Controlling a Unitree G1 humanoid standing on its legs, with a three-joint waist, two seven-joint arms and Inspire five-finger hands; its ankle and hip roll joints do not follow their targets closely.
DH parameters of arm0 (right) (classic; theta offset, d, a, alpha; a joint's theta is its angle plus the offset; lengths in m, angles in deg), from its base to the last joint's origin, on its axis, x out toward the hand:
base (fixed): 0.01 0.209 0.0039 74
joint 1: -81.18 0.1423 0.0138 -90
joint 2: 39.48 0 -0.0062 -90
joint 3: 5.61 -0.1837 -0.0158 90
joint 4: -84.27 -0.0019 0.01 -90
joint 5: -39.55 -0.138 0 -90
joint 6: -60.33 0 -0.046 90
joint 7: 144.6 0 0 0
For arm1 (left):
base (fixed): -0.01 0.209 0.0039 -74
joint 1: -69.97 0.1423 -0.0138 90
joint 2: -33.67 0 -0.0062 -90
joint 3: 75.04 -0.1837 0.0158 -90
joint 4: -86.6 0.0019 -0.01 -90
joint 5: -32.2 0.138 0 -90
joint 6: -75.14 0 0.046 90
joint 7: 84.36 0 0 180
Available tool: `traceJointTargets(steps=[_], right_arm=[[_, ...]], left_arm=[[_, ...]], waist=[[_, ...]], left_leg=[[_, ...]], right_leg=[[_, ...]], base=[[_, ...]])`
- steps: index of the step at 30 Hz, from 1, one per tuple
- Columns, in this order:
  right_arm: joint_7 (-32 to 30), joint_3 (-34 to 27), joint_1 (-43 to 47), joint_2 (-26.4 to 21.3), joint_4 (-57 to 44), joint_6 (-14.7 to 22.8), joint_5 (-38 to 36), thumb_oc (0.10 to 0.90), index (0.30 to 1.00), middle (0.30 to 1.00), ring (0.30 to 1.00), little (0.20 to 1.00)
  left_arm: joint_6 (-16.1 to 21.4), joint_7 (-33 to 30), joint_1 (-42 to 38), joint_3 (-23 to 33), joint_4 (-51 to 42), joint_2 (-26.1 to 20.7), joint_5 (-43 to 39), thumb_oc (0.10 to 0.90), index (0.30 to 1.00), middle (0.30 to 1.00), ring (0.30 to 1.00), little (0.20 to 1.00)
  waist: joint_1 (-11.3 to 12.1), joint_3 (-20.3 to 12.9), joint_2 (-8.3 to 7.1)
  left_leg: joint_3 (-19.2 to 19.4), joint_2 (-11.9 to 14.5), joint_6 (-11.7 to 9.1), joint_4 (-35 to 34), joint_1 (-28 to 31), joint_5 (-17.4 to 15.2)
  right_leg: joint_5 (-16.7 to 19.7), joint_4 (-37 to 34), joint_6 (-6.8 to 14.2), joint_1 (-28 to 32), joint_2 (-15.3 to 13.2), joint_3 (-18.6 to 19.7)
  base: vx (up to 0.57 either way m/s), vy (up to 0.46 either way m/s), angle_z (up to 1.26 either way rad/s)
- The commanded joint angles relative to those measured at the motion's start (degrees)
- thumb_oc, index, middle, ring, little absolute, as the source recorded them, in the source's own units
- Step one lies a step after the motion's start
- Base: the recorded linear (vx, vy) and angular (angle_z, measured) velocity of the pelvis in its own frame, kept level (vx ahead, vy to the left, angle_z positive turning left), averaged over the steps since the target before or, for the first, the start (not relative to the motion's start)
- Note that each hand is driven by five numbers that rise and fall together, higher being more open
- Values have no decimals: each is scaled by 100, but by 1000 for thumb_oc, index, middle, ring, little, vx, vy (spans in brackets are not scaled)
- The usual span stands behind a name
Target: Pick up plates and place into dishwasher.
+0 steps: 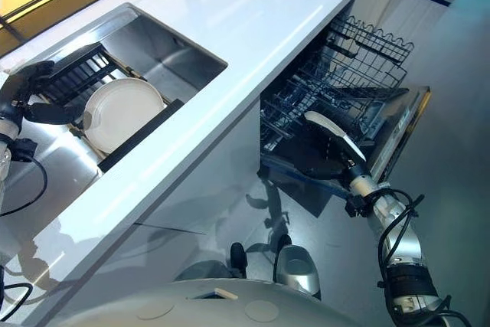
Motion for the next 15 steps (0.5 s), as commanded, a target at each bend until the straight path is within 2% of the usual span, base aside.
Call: traceJointTargets(steps=[1, 11, 15], right_arm=[[-12, -37, 291, -298, -463, 584, -77, 800, 900, 900, 900, 900], [-230, 167, 75, -345, -373, 623, 150, 800, 900, 900, 900, 900], [-261, 157, 32, -386, -298, 696, 154, 800, 900, 900, 900, 900]], left_arm=[[193, -124, -597, 117, 47, -441, -410, 800, 900, 900, 900, 900], [220, 310, -713, -14, 113, -210, -1082, 800, 900, 900, 900, 900], [-64, 583, -773, -138, 117, -117, -1078, 800, 900, 900, 900, 900]], waist=[[-112, -356, 374], [-169, -149, 361], [-179, -85, 387]], left_leg=[[-69, -99, 165, 79, -105, -406], [51, -128, 181, 240, -324, -418], [100, -123, 176, 251, -409, -372]], right_leg=[[-47, 1092, 331, -435, -116, 104], [-22, 1148, 274, -646, -177, 253], [-41, 1170, 246, -692, -175, 292]], base=[[61, 102, -5], [58, 113, -9], [2, 67, -12]])
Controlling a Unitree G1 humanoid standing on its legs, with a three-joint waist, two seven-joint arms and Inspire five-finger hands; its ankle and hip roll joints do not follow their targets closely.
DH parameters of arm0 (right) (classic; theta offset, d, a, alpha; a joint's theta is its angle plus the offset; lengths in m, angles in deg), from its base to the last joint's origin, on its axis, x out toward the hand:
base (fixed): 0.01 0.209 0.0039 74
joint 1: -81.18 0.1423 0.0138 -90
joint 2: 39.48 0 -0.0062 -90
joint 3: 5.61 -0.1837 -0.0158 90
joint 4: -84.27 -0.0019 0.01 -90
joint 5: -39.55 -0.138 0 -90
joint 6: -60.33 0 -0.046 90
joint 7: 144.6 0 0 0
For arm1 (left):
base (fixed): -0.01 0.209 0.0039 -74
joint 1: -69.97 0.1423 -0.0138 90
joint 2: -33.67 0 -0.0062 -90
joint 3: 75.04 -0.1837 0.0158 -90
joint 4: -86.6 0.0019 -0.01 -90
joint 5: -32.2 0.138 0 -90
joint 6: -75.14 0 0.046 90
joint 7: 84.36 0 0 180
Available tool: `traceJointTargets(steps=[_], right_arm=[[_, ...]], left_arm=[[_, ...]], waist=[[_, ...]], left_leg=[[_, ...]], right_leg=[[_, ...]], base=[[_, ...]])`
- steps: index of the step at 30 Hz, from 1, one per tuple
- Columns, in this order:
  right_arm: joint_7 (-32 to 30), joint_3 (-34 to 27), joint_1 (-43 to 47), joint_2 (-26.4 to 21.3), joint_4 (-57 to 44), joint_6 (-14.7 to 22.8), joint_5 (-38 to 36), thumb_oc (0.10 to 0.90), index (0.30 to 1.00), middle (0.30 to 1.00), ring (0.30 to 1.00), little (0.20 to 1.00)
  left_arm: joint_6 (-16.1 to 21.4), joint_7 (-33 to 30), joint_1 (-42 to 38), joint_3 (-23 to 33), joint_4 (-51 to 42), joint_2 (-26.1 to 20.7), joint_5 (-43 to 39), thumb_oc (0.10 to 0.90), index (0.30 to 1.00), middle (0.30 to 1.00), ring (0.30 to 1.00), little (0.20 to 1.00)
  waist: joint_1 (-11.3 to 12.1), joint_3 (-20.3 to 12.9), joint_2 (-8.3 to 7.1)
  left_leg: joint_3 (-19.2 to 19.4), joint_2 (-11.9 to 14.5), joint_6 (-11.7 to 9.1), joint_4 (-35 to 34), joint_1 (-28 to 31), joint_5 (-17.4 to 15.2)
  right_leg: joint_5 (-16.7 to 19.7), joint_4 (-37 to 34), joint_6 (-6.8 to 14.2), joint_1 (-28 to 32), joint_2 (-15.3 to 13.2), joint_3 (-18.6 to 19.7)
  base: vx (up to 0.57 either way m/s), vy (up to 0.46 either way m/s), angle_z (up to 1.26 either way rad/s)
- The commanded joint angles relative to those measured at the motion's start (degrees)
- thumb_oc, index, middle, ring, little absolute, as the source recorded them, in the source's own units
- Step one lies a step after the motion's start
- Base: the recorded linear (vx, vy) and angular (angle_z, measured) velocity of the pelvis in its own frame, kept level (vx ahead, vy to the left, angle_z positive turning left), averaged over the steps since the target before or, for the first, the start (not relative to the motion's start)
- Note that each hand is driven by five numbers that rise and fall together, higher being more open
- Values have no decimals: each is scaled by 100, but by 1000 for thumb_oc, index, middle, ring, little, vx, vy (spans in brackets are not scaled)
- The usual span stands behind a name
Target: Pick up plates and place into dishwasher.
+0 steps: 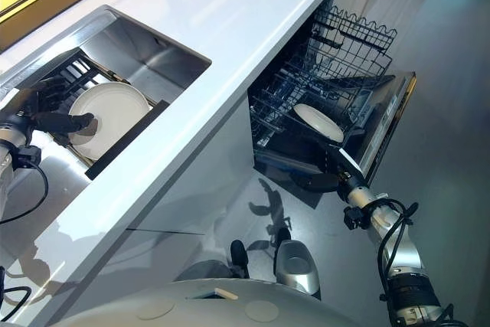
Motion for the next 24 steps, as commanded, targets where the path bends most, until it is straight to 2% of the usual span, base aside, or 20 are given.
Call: traceJointTargets(steps=[1, 3, 10, 11, 13, 14, 16, 24], right_arm=[[-76, -58, 347, -242, -330, 694, -100, 800, 900, 900, 900, 900], [-102, -57, 338, -239, -331, 690, -114, 800, 900, 900, 900, 900], [-193, -113, 271, -297, -377, 649, -204, 800, 900, 900, 900, 900], [-187, -122, 273, -297, -377, 632, -223, 800, 900, 900, 900, 900], [-201, -125, 279, -313, -360, 651, -223, 800, 900, 900, 900, 900], [-204, -120, 287, -315, -360, 642, -240, 800, 900, 900, 900, 900], [-199, -112, 301, -332, -347, 645, -260, 800, 900, 900, 900, 900], [-155, -52, 380, -90, -233, 674, -115, 800, 900, 900, 900, 900]], left_arm=[[81, 206, -772, 76, 22, -151, -185, 800, 900, 900, 900, 900], [-23, 393, -764, 7, 64, -113, -139, 800, 900, 900, 900, 900], [-309, 1886, -455, -407, 4, 49, -448, 800, 900, 900, 900, 900], [-358, 1991, -426, -436, -29, 59, -529, 520, 660, 660, 660, 620], [-360, 2244, -306, -492, -172, 102, -663, 402, 559, 559, 559, 502], [-388, 2271, -270, -509, -254, 128, -750, 256, 434, 434, 434, 356], [-340, 2195, -225, -511, -400, 170, -865, 100, 300, 300, 300, 200], [155, 1666, -80, -67, -918, 506, -1410, 100, 300, 300, 300, 200]], waist=[[-71, -100, 348], [-72, -98, 356], [-69, -51, 418], [-67, -44, 425], [-56, -29, 453], [-53, -26, 463], [-51, -32, 477], [24, -195, 455]], left_leg=[[-149, -128, 175, 254, -268, -377], [-141, -130, 166, 266, -283, -366], [-147, -152, 153, 310, -277, -376], [-148, -155, 153, 310, -275, -374], [-151, -164, 147, 308, -268, -372], [-152, -165, 146, 298, -256, -369], [-155, -166, 141, 275, -237, -364], [-206, -158, 114, 144, -135, -335]], right_leg=[[-70, 1027, 287, -364, -227, 41], [-68, 1000, 280, -356, -233, 44], [3, 852, 267, -304, -267, 41], [12, 843, 267, -302, -270, 40], [21, 811, 269, -285, -278, 24], [24, 797, 269, -275, -281, 15], [13, 769, 275, -256, -276, 7], [-91, 617, 292, -84, -241, -92]], base=[[2, 52, -8], [4, 27, -8], [0, 0, 0], [0, 0, 0], [-31, 4, 1], [0, 0, 0], [-18, -7, 2], [-62, -61, 7]])
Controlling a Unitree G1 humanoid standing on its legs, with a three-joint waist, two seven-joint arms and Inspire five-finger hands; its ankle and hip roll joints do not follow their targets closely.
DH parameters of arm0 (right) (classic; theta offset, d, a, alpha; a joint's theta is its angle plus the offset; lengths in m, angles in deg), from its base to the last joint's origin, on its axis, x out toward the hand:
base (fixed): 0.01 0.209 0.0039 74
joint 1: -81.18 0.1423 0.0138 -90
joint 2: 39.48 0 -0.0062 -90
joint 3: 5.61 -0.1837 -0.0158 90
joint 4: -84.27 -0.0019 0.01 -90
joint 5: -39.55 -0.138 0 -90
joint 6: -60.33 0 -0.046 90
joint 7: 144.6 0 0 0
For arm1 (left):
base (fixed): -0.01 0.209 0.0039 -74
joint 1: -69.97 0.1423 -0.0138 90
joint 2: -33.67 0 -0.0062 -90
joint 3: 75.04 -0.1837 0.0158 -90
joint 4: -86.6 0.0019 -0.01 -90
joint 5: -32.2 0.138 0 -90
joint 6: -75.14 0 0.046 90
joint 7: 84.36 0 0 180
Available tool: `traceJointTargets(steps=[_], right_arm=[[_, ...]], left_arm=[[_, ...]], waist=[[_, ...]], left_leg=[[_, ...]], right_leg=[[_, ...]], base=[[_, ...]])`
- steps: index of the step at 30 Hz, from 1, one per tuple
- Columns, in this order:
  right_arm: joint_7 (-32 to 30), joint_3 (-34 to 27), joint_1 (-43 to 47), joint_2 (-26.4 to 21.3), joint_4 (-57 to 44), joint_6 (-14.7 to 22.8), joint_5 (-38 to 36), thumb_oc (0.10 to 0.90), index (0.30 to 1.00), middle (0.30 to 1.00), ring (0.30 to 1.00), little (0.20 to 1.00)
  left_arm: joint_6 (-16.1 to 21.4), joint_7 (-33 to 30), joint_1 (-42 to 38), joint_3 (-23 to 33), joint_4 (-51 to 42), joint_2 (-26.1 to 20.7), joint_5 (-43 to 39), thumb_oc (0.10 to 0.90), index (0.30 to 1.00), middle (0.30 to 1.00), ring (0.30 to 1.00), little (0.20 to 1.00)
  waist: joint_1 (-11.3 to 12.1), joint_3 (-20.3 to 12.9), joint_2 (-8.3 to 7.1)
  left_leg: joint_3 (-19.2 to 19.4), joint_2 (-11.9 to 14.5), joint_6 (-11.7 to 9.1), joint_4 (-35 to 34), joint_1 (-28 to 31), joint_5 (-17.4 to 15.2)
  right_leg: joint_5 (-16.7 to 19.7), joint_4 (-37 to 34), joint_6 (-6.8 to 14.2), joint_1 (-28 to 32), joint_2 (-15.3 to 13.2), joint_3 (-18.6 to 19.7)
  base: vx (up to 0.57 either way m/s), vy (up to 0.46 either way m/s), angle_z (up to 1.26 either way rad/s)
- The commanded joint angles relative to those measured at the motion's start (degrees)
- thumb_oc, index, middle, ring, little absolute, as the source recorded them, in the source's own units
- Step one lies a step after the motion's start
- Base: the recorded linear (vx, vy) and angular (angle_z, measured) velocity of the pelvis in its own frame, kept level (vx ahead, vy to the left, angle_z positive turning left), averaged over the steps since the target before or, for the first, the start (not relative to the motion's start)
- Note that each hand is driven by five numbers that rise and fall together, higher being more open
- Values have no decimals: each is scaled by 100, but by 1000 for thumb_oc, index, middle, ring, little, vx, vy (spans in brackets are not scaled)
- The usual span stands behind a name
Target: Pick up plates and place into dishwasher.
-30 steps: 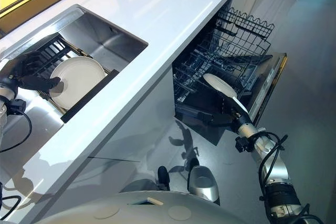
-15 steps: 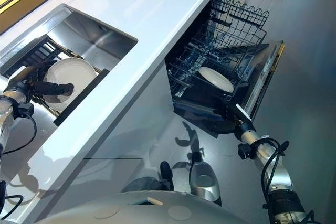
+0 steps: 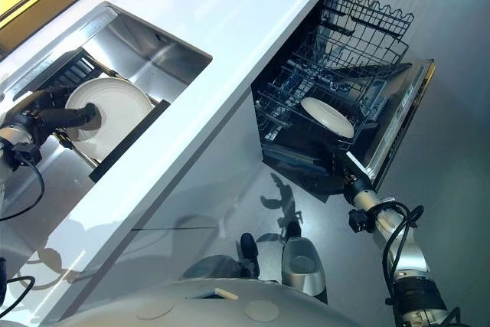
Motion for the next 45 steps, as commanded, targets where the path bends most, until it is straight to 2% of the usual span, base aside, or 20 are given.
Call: traceJointTargets(steps=[1, 6, 8, 14, 15, 17, 19, 22, 25, 29, 31, 36, 40, 45], right_arm=[[49, -63, 389, 54, -324, 661, -105, 800, 900, 900, 900, 900], [83, -105, 428, 235, -302, 697, -100, 800, 900, 900, 900, 900], [97, -122, 459, 256, -301, 804, -57, 800, 900, 900, 900, 900], [-68, -321, 948, 208, -743, 848, -167, 800, 900, 900, 900, 900], [-207, -395, 1149, 136, -909, 955, -256, 800, 900, 900, 900, 900], [-416, -506, 1376, 110, -1149, 1061, -351, 800, 900, 900, 900, 900], [-599, -612, 1571, 116, -1497, 1113, -466, 800, 900, 900, 900, 900], [-859, -661, 1859, 149, -2016, 1209, -575, 800, 900, 900, 900, 900], [-886, -708, 2096, 207, -2513, 1221, -756, 800, 900, 900, 900, 900], [-746, -632, 2288, 104, -3054, 1058, -1140, 800, 900, 900, 900, 900], [-583, -545, 2363, 118, -3231, 960, -1233, 800, 900, 900, 900, 900], [-515, -120, 2647, 64, -3470, 888, -1215, 800, 900, 900, 900, 900], [-641, 235, 2993, 147, -3567, 883, -1143, 800, 900, 900, 900, 900], [-797, 533, 3374, 320, -3663, 951, -1072, 800, 900, 900, 900, 900]], left_arm=[[535, 384, 200, -258, -912, 400, -439, 100, 300, 300, 300, 200], [808, 68, 214, 84, -1056, 338, -598, 100, 300, 300, 300, 200], [1047, -23, 189, 189, -1119, 294, -673, 100, 300, 300, 300, 200], [1570, -1094, -285, 511, -1478, 233, -648, 100, 300, 300, 300, 200], [1943, -1649, -504, 563, -1486, 119, -373, 100, 300, 300, 300, 200], [2300, -2278, -733, 673, -1484, 49, 81, 100, 300, 300, 300, 200], [2516, -2926, -865, 774, -1560, -71, 825, 100, 300, 300, 300, 200], [2861, -3518, -1012, 816, -1783, -200, 1422, 100, 300, 300, 300, 200], [3104, -4359, -1050, 849, -2216, -268, 2696, 100, 300, 300, 300, 200], [3195, -5482, -1130, 683, -2699, -471, 4251, 100, 300, 300, 300, 200], [3177, -5656, -1171, 565, -2998, -455, 4603, 100, 300, 300, 300, 200], [3213, -5847, -1414, 84, -3370, -191, 4799, 100, 300, 300, 300, 200], [3122, -5862, -1664, -377, -3555, 206, 4870, 100, 300, 300, 300, 200], [3181, -5777, -1853, -857, -3627, 773, 4804, 100, 300, 300, 300, 200]], waist=[[-28, -392, 105], [40, -543, 28], [63, -589, 1], [158, -679, -83], [182, -710, -104], [222, -757, -126], [258, -798, -146], [323, -860, -155], [368, -914, -172], [378, -1013, -192], [379, -1059, -207], [389, -1179, -262], [406, -1215, -300], [413, -1239, -333]], left_leg=[[-196, -192, 114, 175, -226, -334], [-262, -154, 89, 58, -160, -305], [-273, -127, 72, 30, -128, -310], [-345, -40, 11, 0, -71, -325], [-369, -17, -11, 0, -76, -339], [-412, -8, -36, 0, -91, -351], [-441, -2, -61, 0, -104, -368], [-498, 5, -108, 0, -126, -379], [-554, 15, -143, 0, -124, -383], [-617, 28, -178, 0, -146, -368], [-651, 37, -185, 0, -173, -321], [-740, 39, -235, 0, -195, -296], [-814, 46, -277, 0, -200, -269], [-866, 59, -319, 0, -203, -242]], right_leg=[[-134, 768, 329, -218, -247, -97], [-177, 682, 354, -89, -200, -207], [-188, 648, 362, -36, -188, -263], [-220, 523, 366, 179, -144, -444], [-243, 463, 362, 250, -119, -466], [-268, 373, 350, 328, -84, -507], [-275, 276, 345, 401, -58, -545], [-311, 124, 327, 494, 1, -589], [-330, 26, 286, 571, 58, -630], [-374, -2, 216, 606, 112, -659], [-358, -6, 168, 595, 147, -677], [-386, -88, 107, 644, 217, -690], [-405, -185, 58, 711, 283, -699], [-416, -330, 18, 790, 365, -699]], base=[[-81, -111, 1], [-86, -136, 0], [-89, -148, 8], [-90, -144, 7], [-99, -133, 5], [-103, -138, 2], [-86, -112, 5], [-88, -103, 13], [-71, -97, 7], [-76, -74, 13], [-93, -61, 15], [-57, -61, 10], [-42, -54, 3], [-28, -47, 4]])
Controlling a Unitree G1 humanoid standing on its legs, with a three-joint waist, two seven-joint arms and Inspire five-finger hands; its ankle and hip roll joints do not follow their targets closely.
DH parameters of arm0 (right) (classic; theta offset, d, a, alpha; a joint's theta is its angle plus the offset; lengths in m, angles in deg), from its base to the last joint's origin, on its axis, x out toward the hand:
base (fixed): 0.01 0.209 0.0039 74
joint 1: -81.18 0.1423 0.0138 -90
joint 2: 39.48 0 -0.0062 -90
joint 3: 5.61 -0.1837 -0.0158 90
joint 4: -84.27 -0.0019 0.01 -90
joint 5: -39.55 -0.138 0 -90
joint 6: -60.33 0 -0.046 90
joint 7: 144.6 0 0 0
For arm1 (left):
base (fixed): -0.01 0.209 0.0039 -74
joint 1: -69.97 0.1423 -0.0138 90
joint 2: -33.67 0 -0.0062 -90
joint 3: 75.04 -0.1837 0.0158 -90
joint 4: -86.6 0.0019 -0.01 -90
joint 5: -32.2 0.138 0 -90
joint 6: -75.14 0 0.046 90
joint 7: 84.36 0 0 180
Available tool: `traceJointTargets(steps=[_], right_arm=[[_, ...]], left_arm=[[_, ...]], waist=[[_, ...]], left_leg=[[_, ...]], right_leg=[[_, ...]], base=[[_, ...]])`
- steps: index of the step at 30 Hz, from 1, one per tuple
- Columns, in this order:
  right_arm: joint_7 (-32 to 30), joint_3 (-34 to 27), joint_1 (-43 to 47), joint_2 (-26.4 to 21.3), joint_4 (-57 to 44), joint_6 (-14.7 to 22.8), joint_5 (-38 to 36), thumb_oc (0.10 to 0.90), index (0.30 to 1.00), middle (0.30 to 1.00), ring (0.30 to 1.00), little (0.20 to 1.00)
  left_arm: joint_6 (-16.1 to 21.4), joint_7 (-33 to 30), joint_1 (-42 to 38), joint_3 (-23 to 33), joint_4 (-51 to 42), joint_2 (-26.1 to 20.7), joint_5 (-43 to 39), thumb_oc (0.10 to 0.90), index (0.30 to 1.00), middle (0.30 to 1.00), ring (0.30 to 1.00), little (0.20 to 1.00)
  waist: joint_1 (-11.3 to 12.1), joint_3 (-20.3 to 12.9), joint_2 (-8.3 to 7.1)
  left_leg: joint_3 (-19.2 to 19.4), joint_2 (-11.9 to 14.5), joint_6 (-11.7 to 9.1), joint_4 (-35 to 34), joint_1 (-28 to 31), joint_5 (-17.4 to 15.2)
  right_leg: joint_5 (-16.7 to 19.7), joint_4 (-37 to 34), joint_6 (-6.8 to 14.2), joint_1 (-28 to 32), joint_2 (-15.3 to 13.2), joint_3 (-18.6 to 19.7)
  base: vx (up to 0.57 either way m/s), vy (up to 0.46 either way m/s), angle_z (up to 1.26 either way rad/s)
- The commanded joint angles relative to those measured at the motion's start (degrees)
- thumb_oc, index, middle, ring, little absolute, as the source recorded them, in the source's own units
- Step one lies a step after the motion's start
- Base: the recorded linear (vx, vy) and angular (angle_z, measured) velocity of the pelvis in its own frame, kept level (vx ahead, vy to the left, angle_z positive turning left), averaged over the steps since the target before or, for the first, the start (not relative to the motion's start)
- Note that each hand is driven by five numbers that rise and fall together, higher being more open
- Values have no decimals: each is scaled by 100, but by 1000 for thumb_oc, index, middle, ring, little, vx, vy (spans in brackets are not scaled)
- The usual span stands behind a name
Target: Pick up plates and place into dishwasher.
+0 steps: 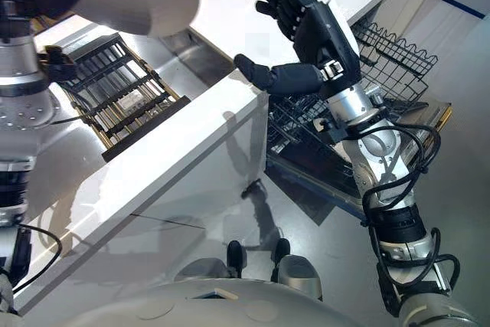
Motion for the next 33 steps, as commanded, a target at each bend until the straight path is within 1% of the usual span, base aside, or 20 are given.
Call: traceJointTargets(steps=[1, 2, 5, 7, 8, 10, 14, 19, 20, 21, 22, 23, 25, 28, 33], right_arm=[[-223, -1, 687, 253, -611, 508, -147, 800, 900, 900, 900, 900], [-355, 79, 741, 335, -645, 461, 5, 800, 900, 900, 900, 900], [-489, 172, 854, 344, -554, 599, 69, 800, 900, 900, 900, 900], [-600, 213, 932, 397, -477, 647, 171, 800, 900, 900, 900, 900], [-687, 270, 991, 508, -420, 598, 247, 800, 900, 900, 900, 900], [-767, 293, 1000, 594, -363, 546, 298, 800, 900, 900, 900, 900], [-701, 307, 834, 688, -244, 135, 152, 800, 900, 900, 900, 900], [-587, 474, 585, 745, 81, -282, 143, 800, 900, 900, 900, 900], [-586, 530, 526, 757, 186, -400, 190, 616, 742, 742, 742, 716], [-586, 565, 491, 754, 268, -495, 199, 616, 742, 742, 742, 716], [-568, 610, 453, 736, 388, -536, 156, 100, 300, 300, 300, 200], [-561, 656, 405, 728, 498, -648, 91, 100, 300, 300, 300, 200], [-526, 687, 331, 739, 657, -723, 38, 100, 300, 300, 300, 200], [-585, 705, 285, 726, 795, -708, -11, 100, 300, 300, 300, 200], [-694, 699, 228, 796, 861, -613, 4, 100, 300, 300, 300, 200]], left_arm=[[52, -189, -671, -226, 125, 241, -153, 100, 300, 300, 300, 200], [129, -143, -644, -270, 117, 421, -159, 100, 300, 300, 300, 200], [13, -75, -677, -557, -78, 703, -222, 100, 300, 300, 300, 200], [24, 18, -706, -651, -73, 859, -268, 100, 300, 300, 300, 200], [60, 94, -715, -735, -56, 1043, -275, 100, 300, 300, 300, 200], [96, 201, -662, -794, -62, 1222, -331, 100, 300, 300, 300, 200], [303, 312, -445, -805, -126, 1420, -331, 100, 300, 300, 300, 200], [415, 452, -319, -933, -266, 1511, -361, 100, 300, 300, 300, 200], [449, 449, -301, -972, -287, 1527, -320, 100, 300, 300, 300, 200], [476, 421, -294, -999, -296, 1528, -264, 100, 300, 300, 300, 200], [491, 401, -286, -1038, -303, 1516, -233, 100, 300, 300, 300, 200], [503, 362, -275, -1076, -324, 1502, -184, 100, 300, 300, 300, 200], [517, 327, -268, -1098, -355, 1477, -133, 100, 300, 300, 300, 200], [523, 292, -265, -1126, -375, 1432, -192, 100, 300, 300, 300, 200], [505, 414, -222, -1135, -397, 1463, -332, 100, 300, 300, 300, 200]], waist=[[-7, -993, -17], [-8, -1008, -7], [-23, -990, -11], [-25, -993, -19], [-30, -1010, -29], [-37, -1023, -38], [-48, -1047, -57], [-57, -1062, -61], [-59, -1066, -65], [-61, -1067, -67], [-64, -1059, -69], [-65, -1052, -78], [-66, -1048, -81], [-68, -1040, -72], [-74, -1011, -50]], left_leg=[[-215, -104, -25, 1, -251, -340], [-210, -75, -63, 1, -254, -333], [-221, -84, -57, 1, -254, -337], [-228, -74, -61, 1, -254, -337], [-227, -67, -67, 1, -263, -329], [-218, -65, -66, 1, -261, -331], [-201, -51, -67, 1, -273, -316], [-226, -51, -63, 1, -288, -299], [-224, -52, -66, 1, -297, -291], [-221, -51, -69, 1, -303, -286], [-215, -48, -71, 1, -301, -284], [-208, -53, -77, 1, -270, -323], [-200, -46, -82, 1, -281, -310], [-203, -41, -86, 1, -291, -295], [-230, -43, -85, 1, -280, -289]], right_leg=[[-619, 699, 181, 12, 153, -176], [-678, 685, 156, 20, 185, -158], [-669, 601, 149, 67, 207, -166], [-686, 577, 137, 87, 226, -152], [-682, 562, 132, 90, 241, -141], [-667, 548, 142, 100, 253, -122], [-639, 541, 150, 89, 268, -95], [-641, 532, 143, 85, 279, -88], [-632, 522, 143, 86, 280, -91], [-625, 511, 143, 90, 279, -97], [-621, 500, 142, 99, 278, -104], [-656, 492, 149, 134, 273, -106], [-640, 476, 150, 139, 270, -120], [-629, 481, 155, 137, 262, -138], [-618, 478, 160, 136, 247, -150]], base=[[-29, -31, 7], [-32, -24, 9], [-28, -25, 4], [-11, -17, 1], [-16, -31, 0], [-7, -16, 0], [0, 0, 0], [0, 0, 0], [0, 0, 0], [0, 0, 0], [0, 0, 0], [23, -4, 3], [11, -1, 6], [-2, 5, 11], [-3, 7, 5]])
